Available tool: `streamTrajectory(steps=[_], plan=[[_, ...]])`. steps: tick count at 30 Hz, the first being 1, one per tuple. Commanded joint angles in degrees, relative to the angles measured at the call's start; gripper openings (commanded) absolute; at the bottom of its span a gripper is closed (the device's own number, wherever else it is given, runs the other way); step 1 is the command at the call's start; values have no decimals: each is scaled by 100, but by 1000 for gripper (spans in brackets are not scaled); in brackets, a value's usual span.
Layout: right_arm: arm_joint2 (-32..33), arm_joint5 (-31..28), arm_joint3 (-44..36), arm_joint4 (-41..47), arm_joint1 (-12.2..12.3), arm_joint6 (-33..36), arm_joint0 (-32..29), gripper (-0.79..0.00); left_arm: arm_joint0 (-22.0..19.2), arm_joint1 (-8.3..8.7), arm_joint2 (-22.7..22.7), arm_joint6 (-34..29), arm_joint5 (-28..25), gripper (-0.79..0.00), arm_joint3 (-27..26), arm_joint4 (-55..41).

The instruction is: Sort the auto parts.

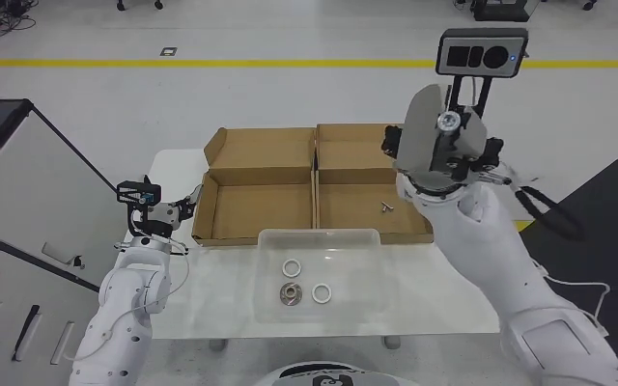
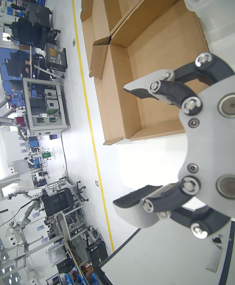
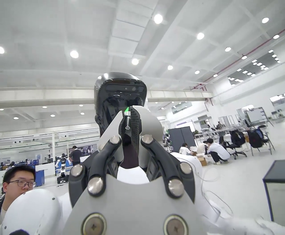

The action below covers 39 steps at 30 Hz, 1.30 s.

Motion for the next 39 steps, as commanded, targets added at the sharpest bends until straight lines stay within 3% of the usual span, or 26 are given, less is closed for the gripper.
streamTrajectory(steps=[1,10,24,39], plan=[[47,127,-19,-211,-6,-80,-39,-785,0,0,0,0,0,0,0,0],[280,654,-145,-983,-19,-283,-184,-785,0,0,0,0,0,0,0,0],[316,330,-170,-137,-186,58,-317,-785,0,0,0,0,0,0,0,0],[316,330,-170,-137,-186,58,-317,-785,0,0,0,0,0,0,0,0]])
